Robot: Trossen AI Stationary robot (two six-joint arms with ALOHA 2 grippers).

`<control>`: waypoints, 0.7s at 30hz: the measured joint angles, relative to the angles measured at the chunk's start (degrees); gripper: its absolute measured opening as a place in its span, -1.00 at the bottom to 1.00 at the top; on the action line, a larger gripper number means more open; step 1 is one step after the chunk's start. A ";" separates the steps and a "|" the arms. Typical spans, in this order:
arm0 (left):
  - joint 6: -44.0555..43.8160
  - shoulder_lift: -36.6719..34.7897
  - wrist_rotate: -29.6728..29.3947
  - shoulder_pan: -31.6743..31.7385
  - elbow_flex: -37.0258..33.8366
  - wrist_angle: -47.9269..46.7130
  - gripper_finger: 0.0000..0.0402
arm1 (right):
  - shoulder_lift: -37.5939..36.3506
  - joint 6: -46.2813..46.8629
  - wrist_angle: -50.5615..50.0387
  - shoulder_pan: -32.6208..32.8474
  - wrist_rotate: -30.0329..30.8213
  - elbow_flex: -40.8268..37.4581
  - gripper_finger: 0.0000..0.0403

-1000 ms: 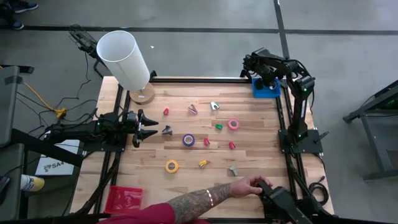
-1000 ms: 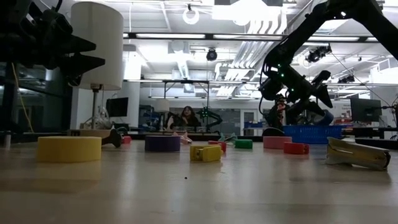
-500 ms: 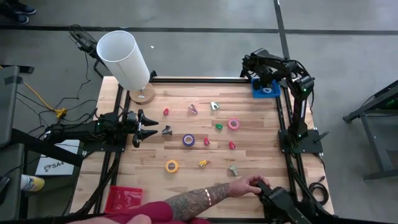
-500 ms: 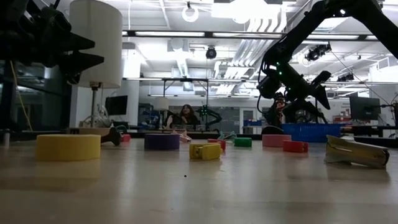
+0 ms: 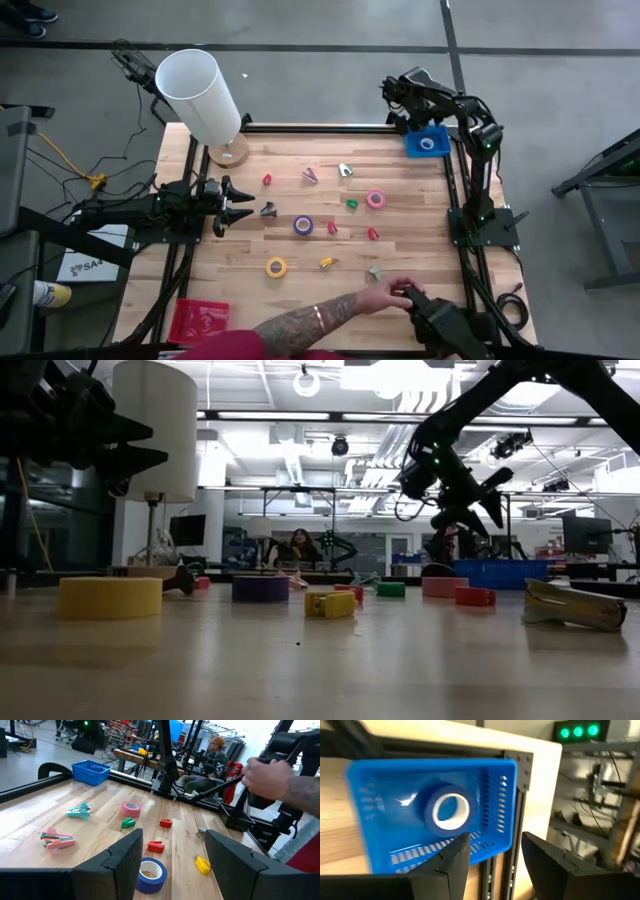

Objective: Pick and place Stapler, Stapler remover, tape
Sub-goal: Put the pink tape into the blue bin

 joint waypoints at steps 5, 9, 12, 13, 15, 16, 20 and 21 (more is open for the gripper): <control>0.01 -0.01 0.02 -0.01 0.00 0.00 0.06 | 0.00 -4.93 0.37 1.70 -1.27 4.04 -0.16; 0.01 -0.02 0.02 0.00 0.00 0.00 0.06 | 0.00 -9.21 1.64 3.29 -2.96 5.41 -0.16; 0.02 -0.02 0.02 0.00 0.00 0.02 0.06 | -0.18 -11.16 3.02 4.07 -5.15 5.41 -0.16; 0.00 -0.02 0.00 -0.01 0.00 0.00 0.06 | -0.55 -11.84 3.77 4.45 -5.63 5.14 -0.16; 0.01 -0.01 0.02 -0.01 0.00 0.00 0.06 | -1.65 -13.14 5.45 5.13 -6.54 4.12 -0.16; 0.02 -0.02 0.00 -0.02 0.00 0.01 0.06 | -2.32 -13.67 6.31 5.47 -6.75 3.45 -0.16; 0.00 -0.02 0.00 0.00 0.00 0.00 0.06 | -6.14 -14.68 8.83 6.83 -6.71 -1.13 -0.16; 0.01 -0.02 0.02 -0.02 0.00 0.00 0.06 | -7.36 -14.93 9.61 7.10 -6.49 -2.79 -0.16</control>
